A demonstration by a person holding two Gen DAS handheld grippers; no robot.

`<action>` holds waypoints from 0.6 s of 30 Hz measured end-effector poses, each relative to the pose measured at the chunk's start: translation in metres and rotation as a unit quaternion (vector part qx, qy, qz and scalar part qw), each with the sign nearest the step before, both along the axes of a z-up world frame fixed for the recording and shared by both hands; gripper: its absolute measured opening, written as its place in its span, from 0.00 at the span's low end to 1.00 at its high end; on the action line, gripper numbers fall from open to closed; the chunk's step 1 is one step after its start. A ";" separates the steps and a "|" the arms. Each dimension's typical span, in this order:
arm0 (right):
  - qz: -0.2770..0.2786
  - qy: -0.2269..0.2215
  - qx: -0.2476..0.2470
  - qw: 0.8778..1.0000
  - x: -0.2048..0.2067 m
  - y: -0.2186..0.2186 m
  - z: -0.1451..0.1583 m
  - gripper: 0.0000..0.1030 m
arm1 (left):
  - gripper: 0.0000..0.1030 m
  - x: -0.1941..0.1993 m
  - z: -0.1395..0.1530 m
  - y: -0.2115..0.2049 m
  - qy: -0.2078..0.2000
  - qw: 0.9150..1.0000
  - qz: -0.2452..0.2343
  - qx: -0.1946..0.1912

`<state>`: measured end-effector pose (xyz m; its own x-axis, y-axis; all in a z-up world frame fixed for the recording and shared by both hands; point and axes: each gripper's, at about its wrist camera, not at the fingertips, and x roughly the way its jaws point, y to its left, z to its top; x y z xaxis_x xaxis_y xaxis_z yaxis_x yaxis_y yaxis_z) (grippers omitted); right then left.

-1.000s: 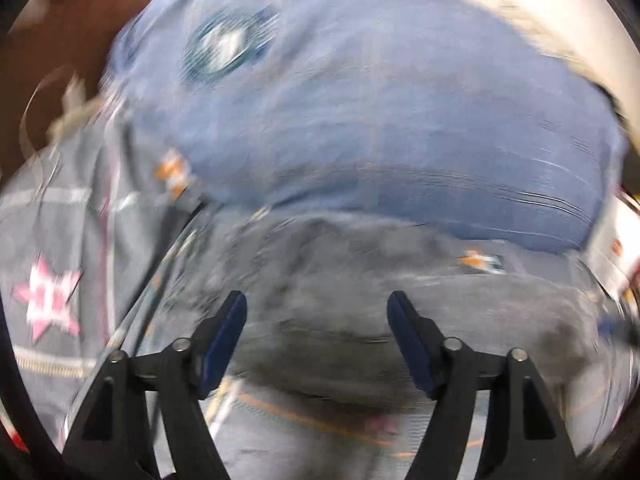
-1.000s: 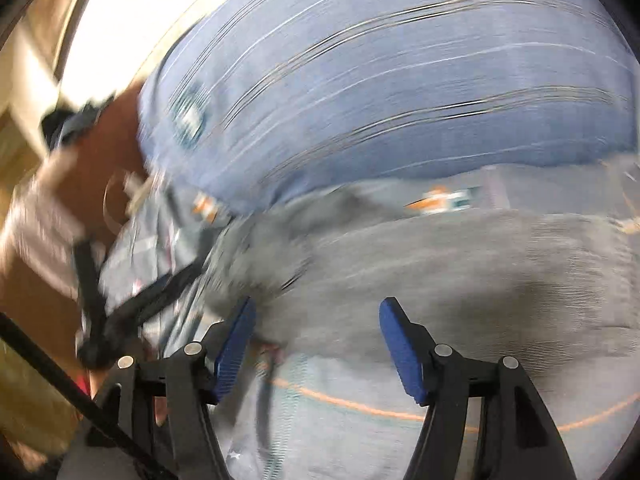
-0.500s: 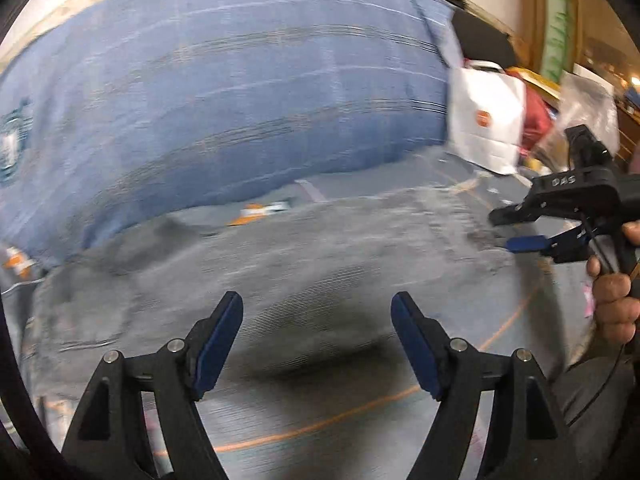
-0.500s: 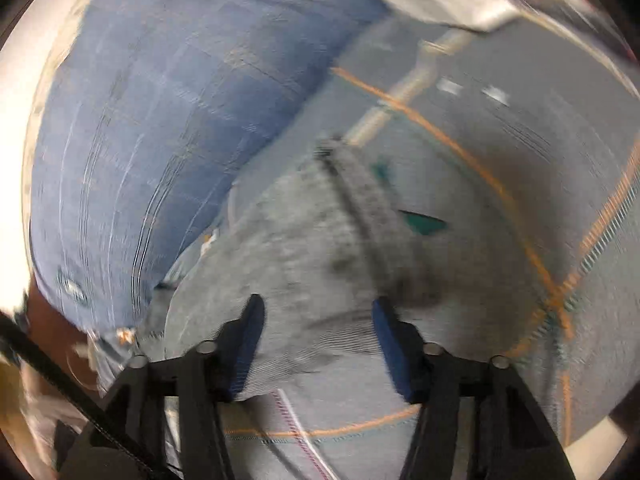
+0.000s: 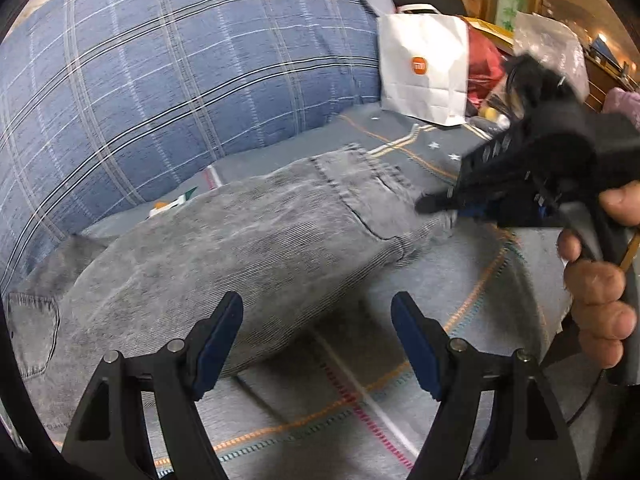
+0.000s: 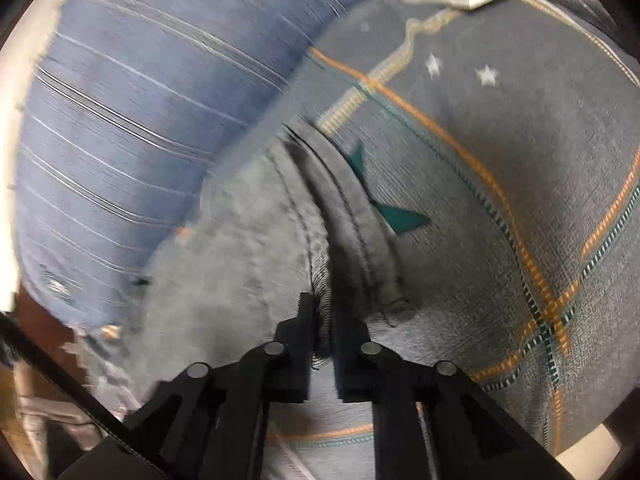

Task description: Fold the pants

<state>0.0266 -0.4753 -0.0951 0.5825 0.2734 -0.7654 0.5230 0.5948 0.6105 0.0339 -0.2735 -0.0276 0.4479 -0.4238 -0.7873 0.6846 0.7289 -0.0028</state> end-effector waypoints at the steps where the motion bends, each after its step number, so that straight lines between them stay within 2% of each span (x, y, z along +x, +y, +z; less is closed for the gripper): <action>1: -0.012 -0.014 -0.002 1.000 -0.007 -0.003 0.008 0.06 | 0.73 -0.003 0.001 -0.004 -0.003 1.000 -0.008 0.002; 3: -0.031 -0.034 -0.006 0.999 -0.018 -0.007 0.017 0.06 | 0.74 -0.007 0.003 -0.018 -0.008 0.999 -0.032 0.006; 5: -0.026 -0.007 0.004 1.000 -0.012 -0.009 0.006 0.09 | 0.74 -0.008 0.000 -0.030 -0.002 0.999 -0.047 0.012; 6: -0.019 0.022 0.016 0.999 -0.007 -0.009 -0.007 0.14 | 0.74 -0.007 -0.005 -0.040 0.007 0.998 -0.057 0.021; 7: -0.016 0.041 0.033 0.998 -0.005 -0.010 -0.018 0.15 | 0.74 -0.006 -0.010 -0.048 0.011 0.998 -0.063 0.029; 8: -0.023 0.033 0.052 0.998 -0.008 -0.013 -0.021 0.15 | 0.74 -0.006 -0.015 -0.056 0.011 0.997 -0.068 0.037; 9: -0.040 0.007 0.068 0.997 -0.014 -0.018 -0.017 0.31 | 0.74 -0.006 -0.020 -0.064 0.009 0.996 -0.075 0.045; 10: -0.053 -0.017 0.063 0.996 -0.020 -0.021 -0.006 0.43 | 0.74 -0.006 -0.025 -0.072 0.008 0.995 -0.081 0.054; 11: -0.070 -0.033 0.041 0.996 -0.028 -0.025 0.005 0.65 | 0.74 -0.006 -0.028 -0.076 0.008 0.995 -0.085 0.058; 13: -0.094 -0.042 0.012 0.995 -0.038 -0.031 0.016 0.66 | 0.74 -0.006 -0.036 -0.087 0.006 0.994 -0.088 0.069; 15: -0.110 -0.057 0.039 0.992 -0.047 -0.040 0.014 0.66 | 0.72 -0.002 -0.044 -0.096 0.004 0.994 -0.074 0.082; 17: -0.120 -0.061 0.067 0.989 -0.054 -0.049 0.009 0.66 | 0.62 0.001 -0.052 -0.104 0.007 0.993 -0.071 0.090; 18: -0.122 -0.058 0.075 0.988 -0.053 -0.049 0.006 0.66 | 0.60 0.001 -0.054 -0.107 0.009 0.993 -0.074 0.089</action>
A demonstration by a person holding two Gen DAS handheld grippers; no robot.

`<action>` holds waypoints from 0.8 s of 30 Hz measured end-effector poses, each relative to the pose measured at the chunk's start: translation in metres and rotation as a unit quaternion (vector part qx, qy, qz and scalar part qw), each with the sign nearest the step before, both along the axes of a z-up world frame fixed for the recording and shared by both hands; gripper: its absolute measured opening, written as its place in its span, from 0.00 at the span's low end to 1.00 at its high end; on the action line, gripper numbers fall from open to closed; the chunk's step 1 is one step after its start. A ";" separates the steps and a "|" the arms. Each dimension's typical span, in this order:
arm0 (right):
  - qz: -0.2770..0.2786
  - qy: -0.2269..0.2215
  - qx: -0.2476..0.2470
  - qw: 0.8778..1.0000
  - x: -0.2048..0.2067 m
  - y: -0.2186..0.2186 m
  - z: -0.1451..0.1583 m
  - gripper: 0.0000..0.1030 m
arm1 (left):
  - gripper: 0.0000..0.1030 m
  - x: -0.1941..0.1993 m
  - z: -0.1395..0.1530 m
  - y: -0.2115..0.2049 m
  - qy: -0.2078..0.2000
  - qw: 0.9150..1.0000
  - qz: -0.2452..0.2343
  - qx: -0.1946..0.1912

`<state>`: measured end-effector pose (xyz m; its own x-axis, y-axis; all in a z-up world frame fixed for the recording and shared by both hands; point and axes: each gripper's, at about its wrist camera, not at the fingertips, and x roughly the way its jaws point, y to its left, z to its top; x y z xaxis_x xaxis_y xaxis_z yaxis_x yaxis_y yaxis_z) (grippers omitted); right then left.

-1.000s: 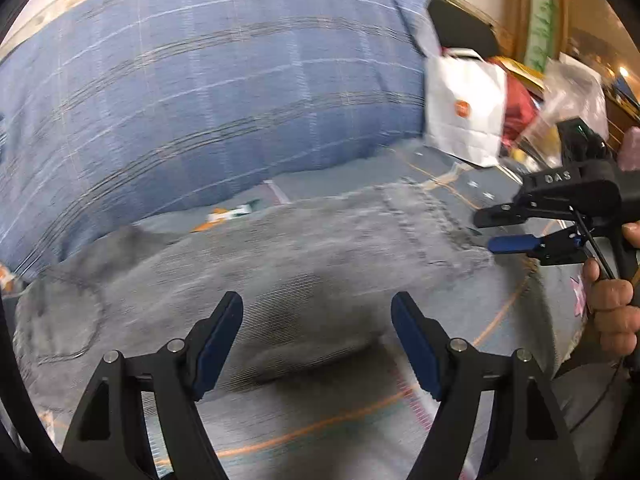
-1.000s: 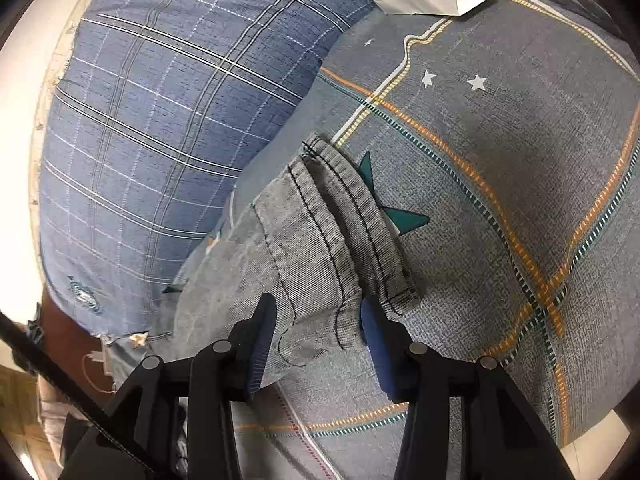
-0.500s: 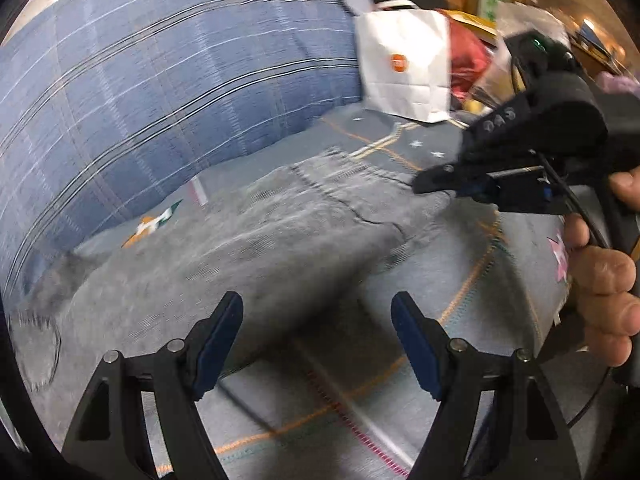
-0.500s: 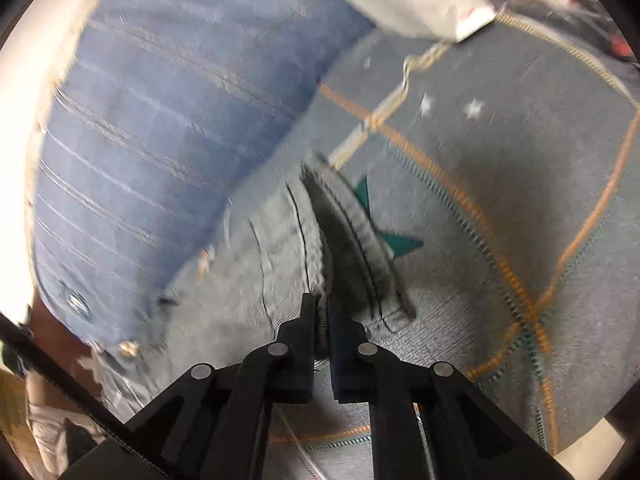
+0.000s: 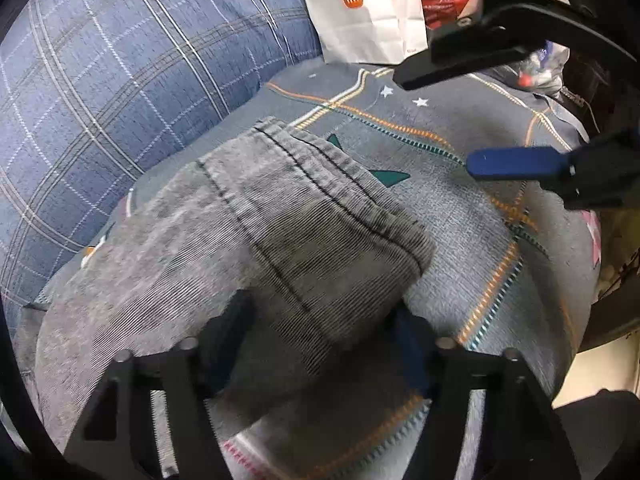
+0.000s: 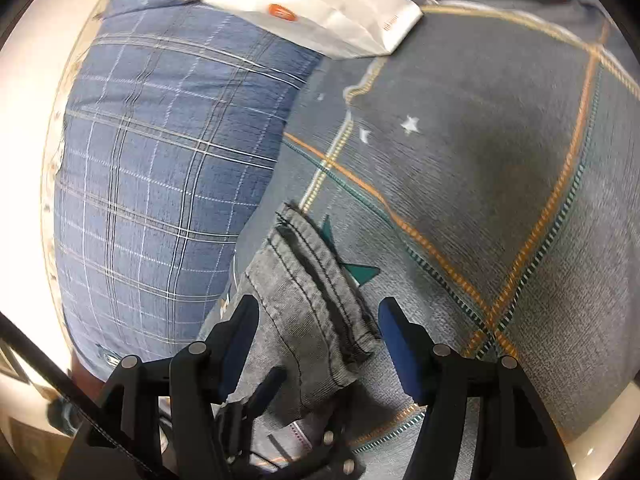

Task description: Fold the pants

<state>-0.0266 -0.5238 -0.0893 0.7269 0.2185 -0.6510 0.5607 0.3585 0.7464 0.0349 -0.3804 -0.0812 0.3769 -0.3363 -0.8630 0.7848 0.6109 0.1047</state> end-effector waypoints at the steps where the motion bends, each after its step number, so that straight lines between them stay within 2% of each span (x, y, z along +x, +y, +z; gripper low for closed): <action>1: -0.001 0.000 0.012 1.000 0.000 -0.001 -0.004 0.66 | 0.53 0.000 0.000 -0.001 -0.001 1.000 -0.002 -0.007; 2: -0.001 -0.004 0.023 1.000 0.001 0.000 -0.006 0.66 | 0.42 0.000 0.000 -0.002 -0.001 1.000 -0.005 -0.016; 3: -0.002 -0.009 0.037 0.999 0.003 -0.002 -0.011 0.66 | 0.37 0.000 0.001 -0.004 -0.001 1.000 -0.008 -0.017; 4: -0.001 -0.011 0.047 0.999 0.004 -0.003 -0.015 0.66 | 0.19 0.001 0.003 -0.004 -0.003 1.000 -0.007 -0.021; 5: -0.001 -0.012 0.058 0.998 0.003 -0.002 -0.019 0.66 | 0.13 0.004 0.005 -0.003 0.002 1.000 -0.002 -0.026; 7: 0.005 -0.022 0.083 0.996 0.007 0.000 -0.026 0.66 | 0.13 0.013 0.013 0.009 0.041 0.997 0.021 -0.060; 10: 0.030 -0.025 0.100 0.994 0.019 0.010 -0.032 0.66 | 0.13 0.026 0.022 0.029 0.093 0.987 0.060 -0.113; 15: 0.053 -0.053 0.153 0.985 0.051 0.029 -0.041 0.68 | 0.13 0.031 0.021 0.035 0.134 0.978 0.078 -0.139; 16: 0.062 -0.043 0.148 0.986 0.058 0.033 -0.043 0.63 | 0.13 0.032 0.022 0.036 0.137 0.977 0.080 -0.143; 17: 0.064 -0.031 0.139 0.988 0.061 0.035 -0.043 0.35 | 0.13 0.032 0.024 0.038 0.139 0.975 0.083 -0.149; 18: 0.066 -0.016 0.123 0.990 0.064 0.037 -0.042 0.20 | 0.13 0.032 0.026 0.040 0.142 0.973 0.089 -0.156; 20: 0.068 -0.029 0.112 0.991 0.066 0.039 -0.036 0.18 | 0.12 0.035 0.033 0.047 0.156 0.968 0.093 -0.174; 24: 0.106 -0.095 0.077 0.987 0.072 0.055 -0.005 0.14 | 0.12 0.040 0.064 0.078 0.153 0.958 0.105 -0.220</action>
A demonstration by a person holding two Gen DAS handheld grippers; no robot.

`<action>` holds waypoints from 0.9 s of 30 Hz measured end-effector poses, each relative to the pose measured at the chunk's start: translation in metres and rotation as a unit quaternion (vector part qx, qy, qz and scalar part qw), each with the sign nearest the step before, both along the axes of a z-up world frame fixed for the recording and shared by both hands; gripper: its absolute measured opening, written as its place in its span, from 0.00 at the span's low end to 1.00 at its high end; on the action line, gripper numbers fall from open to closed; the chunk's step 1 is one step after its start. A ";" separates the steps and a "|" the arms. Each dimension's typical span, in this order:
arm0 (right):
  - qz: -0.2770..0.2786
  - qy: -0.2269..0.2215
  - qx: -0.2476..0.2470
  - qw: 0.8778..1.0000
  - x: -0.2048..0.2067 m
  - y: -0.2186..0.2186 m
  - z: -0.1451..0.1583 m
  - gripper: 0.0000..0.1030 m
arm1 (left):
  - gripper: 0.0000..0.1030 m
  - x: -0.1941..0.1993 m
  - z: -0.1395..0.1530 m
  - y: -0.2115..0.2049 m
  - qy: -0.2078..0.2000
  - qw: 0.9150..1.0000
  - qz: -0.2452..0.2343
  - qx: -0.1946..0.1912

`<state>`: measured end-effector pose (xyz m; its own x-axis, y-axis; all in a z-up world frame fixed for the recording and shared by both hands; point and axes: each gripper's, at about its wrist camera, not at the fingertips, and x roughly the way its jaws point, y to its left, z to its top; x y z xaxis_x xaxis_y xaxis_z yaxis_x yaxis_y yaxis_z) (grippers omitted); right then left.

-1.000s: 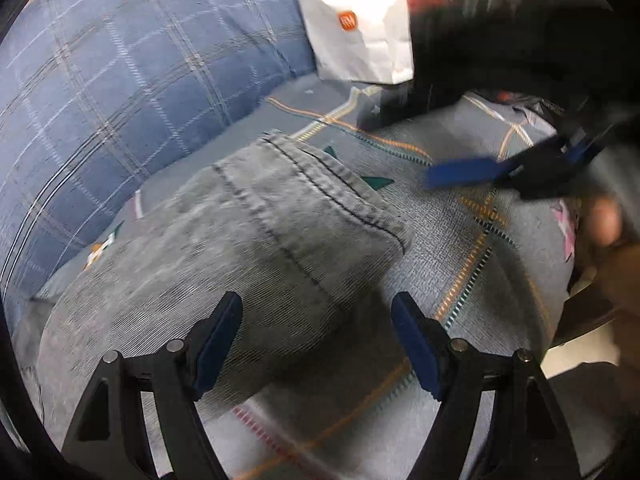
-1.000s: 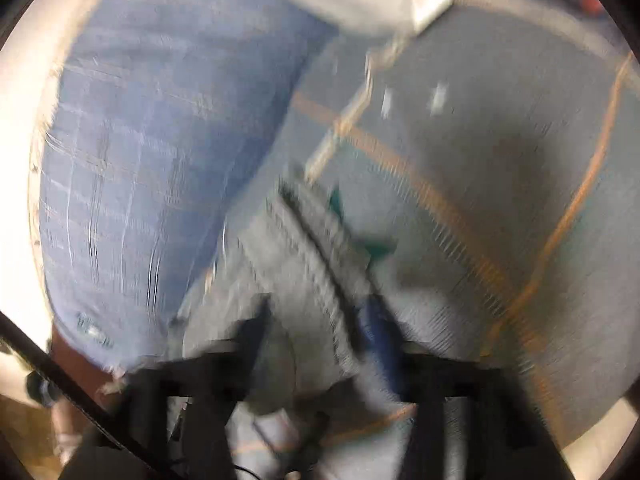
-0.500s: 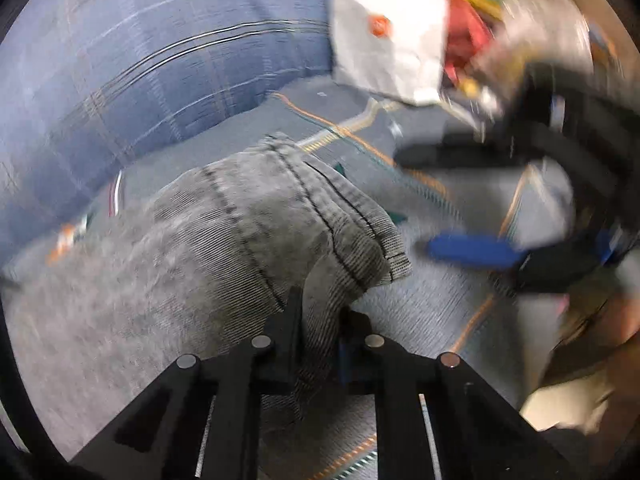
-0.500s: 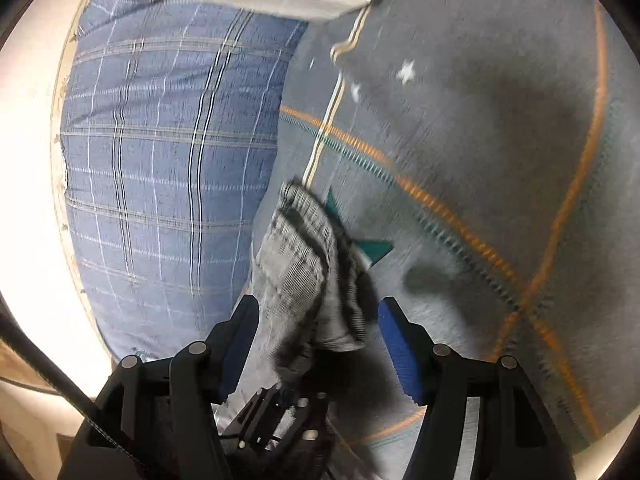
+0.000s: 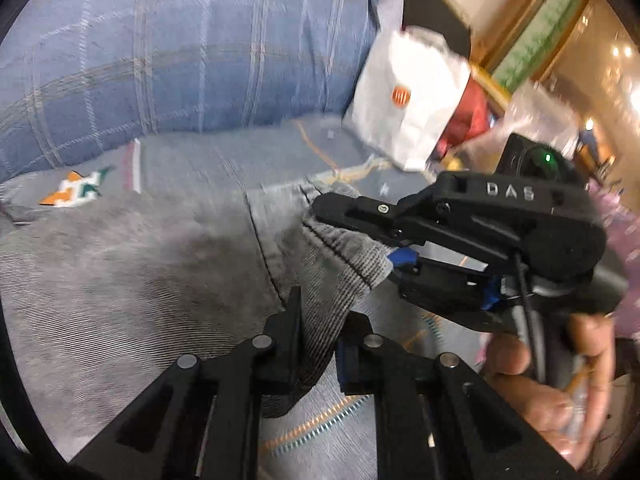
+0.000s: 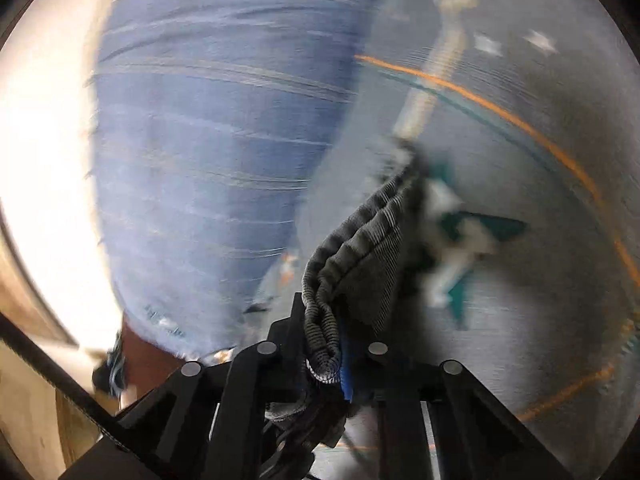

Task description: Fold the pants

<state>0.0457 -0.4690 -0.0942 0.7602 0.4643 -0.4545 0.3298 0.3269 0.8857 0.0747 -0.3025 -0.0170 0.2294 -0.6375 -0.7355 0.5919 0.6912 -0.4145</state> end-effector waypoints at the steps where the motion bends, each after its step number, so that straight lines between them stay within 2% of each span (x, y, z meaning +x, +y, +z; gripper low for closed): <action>1: 0.015 -0.022 -0.012 1.000 0.002 0.008 0.011 0.14 | 0.12 -0.001 0.008 0.011 -0.003 1.000 0.008 -0.009; 4: 0.061 -0.082 -0.058 0.993 0.012 0.050 0.048 0.14 | 0.12 -0.004 0.029 0.053 -0.013 0.999 0.036 -0.036; 7: 0.105 -0.094 -0.088 0.986 0.040 0.099 0.060 0.13 | 0.12 0.000 0.028 0.095 -0.010 0.996 0.077 -0.037; 10: 0.148 -0.080 -0.105 0.980 0.074 0.143 0.050 0.13 | 0.12 0.012 0.010 0.134 0.013 0.992 0.125 -0.029; 12: 0.179 -0.065 -0.108 0.976 0.096 0.172 0.034 0.13 | 0.12 0.021 -0.008 0.157 0.044 0.987 0.149 -0.029; 16: 0.209 -0.039 -0.131 0.968 0.116 0.212 0.007 0.17 | 0.12 0.023 -0.042 0.189 0.088 0.980 0.172 -0.048; 18: 0.213 -0.027 -0.146 0.966 0.119 0.220 0.001 0.36 | 0.12 0.022 -0.057 0.201 0.105 0.974 0.190 -0.062; 19: 0.205 -0.033 -0.144 0.968 0.119 0.217 0.004 0.41 | 0.12 0.022 -0.060 0.205 0.111 0.972 0.197 -0.066; 21: 0.178 -0.071 -0.139 0.972 0.107 0.207 0.020 0.65 | 0.12 0.020 -0.058 0.213 0.115 0.968 0.210 -0.081; 25: 0.118 -0.119 -0.152 0.974 0.087 0.184 0.047 0.66 | 0.12 0.005 -0.022 0.237 0.043 0.956 0.264 -0.119; 27: 0.100 -0.105 -0.154 0.977 0.085 0.177 0.042 0.66 | 0.12 0.007 -0.021 0.244 0.031 0.950 0.292 -0.103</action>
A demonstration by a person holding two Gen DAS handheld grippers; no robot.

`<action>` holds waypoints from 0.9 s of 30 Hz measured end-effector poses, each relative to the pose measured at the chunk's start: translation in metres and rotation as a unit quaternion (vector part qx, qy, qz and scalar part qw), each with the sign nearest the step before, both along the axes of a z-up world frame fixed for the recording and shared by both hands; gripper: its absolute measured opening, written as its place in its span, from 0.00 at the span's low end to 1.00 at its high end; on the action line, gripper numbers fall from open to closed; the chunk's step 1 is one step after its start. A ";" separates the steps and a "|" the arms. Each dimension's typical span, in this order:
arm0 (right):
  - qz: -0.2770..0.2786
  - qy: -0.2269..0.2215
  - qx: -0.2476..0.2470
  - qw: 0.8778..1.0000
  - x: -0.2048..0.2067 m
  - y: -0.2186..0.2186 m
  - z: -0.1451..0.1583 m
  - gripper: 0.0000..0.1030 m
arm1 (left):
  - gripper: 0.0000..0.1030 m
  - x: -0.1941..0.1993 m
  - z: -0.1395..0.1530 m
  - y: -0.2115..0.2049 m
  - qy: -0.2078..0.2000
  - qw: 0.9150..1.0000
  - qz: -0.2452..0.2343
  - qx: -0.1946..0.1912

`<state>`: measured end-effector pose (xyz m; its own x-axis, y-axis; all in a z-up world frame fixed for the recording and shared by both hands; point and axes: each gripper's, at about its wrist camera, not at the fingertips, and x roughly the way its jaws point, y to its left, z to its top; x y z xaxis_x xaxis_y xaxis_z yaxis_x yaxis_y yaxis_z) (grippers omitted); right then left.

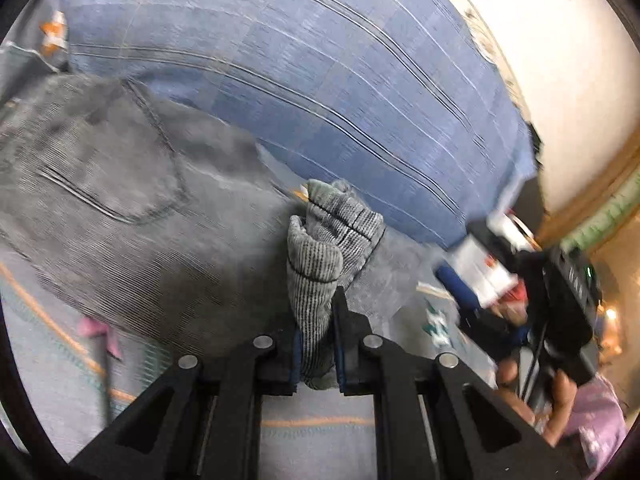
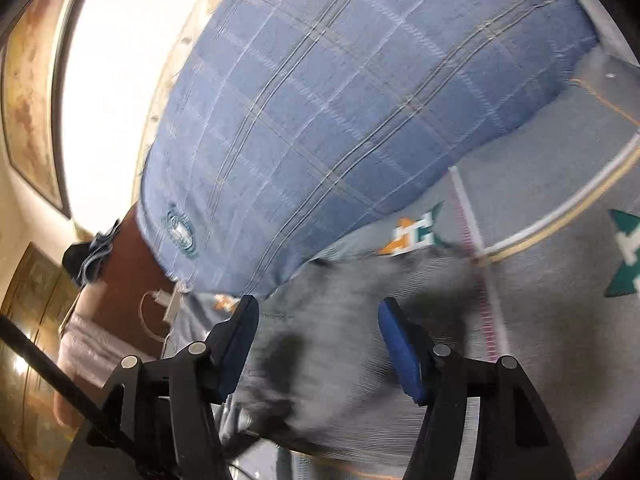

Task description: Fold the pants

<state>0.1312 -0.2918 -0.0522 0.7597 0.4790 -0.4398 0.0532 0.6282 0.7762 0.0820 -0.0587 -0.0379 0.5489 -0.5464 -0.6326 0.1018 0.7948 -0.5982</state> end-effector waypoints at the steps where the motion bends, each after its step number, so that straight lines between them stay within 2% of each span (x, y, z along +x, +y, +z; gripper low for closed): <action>1: -0.004 0.011 0.003 1.000 0.001 -0.003 -0.006 0.66 | 0.13 0.007 -0.009 -0.001 0.019 1.000 -0.002 0.016; 2: -0.001 0.021 0.008 1.000 0.001 -0.006 -0.012 0.66 | 0.13 0.011 -0.019 -0.001 0.039 0.999 -0.001 0.023; 3: 0.006 0.035 0.013 0.999 0.005 -0.005 -0.018 0.66 | 0.13 0.016 -0.034 0.005 0.077 0.997 0.011 0.014; 4: 0.013 0.047 0.012 0.999 0.008 0.000 -0.023 0.65 | 0.13 0.018 -0.046 0.010 0.105 0.994 0.020 -0.009; 5: 0.022 0.058 0.007 0.998 0.011 0.005 -0.028 0.65 | 0.14 0.018 -0.051 0.013 0.115 0.993 0.021 -0.021; 6: 0.031 0.067 -0.002 0.997 0.014 0.011 -0.030 0.65 | 0.15 0.018 -0.052 0.013 0.116 0.993 0.019 -0.024; 7: 0.040 0.078 -0.014 0.996 0.016 0.016 -0.032 0.65 | 0.19 0.019 -0.050 0.012 0.111 0.993 0.018 -0.020; 8: 0.047 0.090 -0.033 0.994 0.019 0.023 -0.034 0.64 | 0.29 0.019 -0.046 0.011 0.105 0.994 0.017 -0.015; 10: 0.040 0.111 -0.079 0.990 0.018 0.026 -0.038 0.63 | 0.43 0.019 -0.040 0.007 0.090 0.996 0.006 -0.011; 12: 0.028 0.121 -0.097 0.988 0.016 0.024 -0.038 0.63 | 0.43 0.014 -0.035 0.008 0.076 0.997 0.011 -0.011; 13: 0.022 0.122 -0.095 0.988 0.014 0.019 -0.038 0.63 | 0.37 0.015 -0.034 0.009 0.071 0.997 0.011 -0.006; 14: 0.016 0.125 -0.092 0.988 0.013 0.014 -0.038 0.63 | 0.15 0.014 -0.032 0.009 0.068 0.998 0.011 0.004; 15: 0.010 0.131 -0.092 0.987 0.012 0.009 -0.039 0.63 | 0.09 0.015 -0.030 0.010 0.069 0.997 0.014 0.022; 17: 0.006 0.146 -0.097 0.984 0.013 0.005 -0.045 0.61 | 0.09 0.010 -0.022 0.009 0.052 0.998 0.020 0.038; 18: 0.004 0.160 -0.107 0.981 0.014 0.005 -0.049 0.59 | 0.09 0.003 -0.014 0.008 0.027 0.998 0.029 0.057; 20: 0.004 0.186 -0.129 0.974 0.017 0.007 -0.055 0.58 | 0.09 -0.007 -0.002 0.006 -0.016 0.994 0.044 0.098; 21: 0.007 0.196 -0.135 0.971 0.018 0.007 -0.059 0.55 | 0.09 -0.008 -0.002 0.005 -0.019 0.991 0.059 0.116; 23: 0.009 0.206 -0.131 0.970 0.018 0.007 -0.064 0.53 | 0.13 0.000 -0.019 0.009 0.019 0.988 0.082 0.127; 24: 0.010 0.204 -0.131 0.970 0.018 0.006 -0.063 0.51 | 0.13 0.008 -0.039 0.011 0.071 0.987 0.075 0.126; 25: 0.015 0.202 -0.127 0.971 0.019 0.006 -0.063 0.50 | 0.14 0.010 -0.044 0.013 0.078 0.988 0.072 0.116; 27: 0.026 0.204 -0.101 0.973 0.019 0.006 -0.068 0.44 | 0.16 0.007 -0.035 0.017 0.061 0.991 0.075 0.095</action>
<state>0.1503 -0.2854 -0.1205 0.4784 0.3847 -0.7894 0.2953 0.7761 0.5572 0.0891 -0.0422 -0.0734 0.5277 -0.3289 -0.7832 -0.0899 0.8952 -0.4365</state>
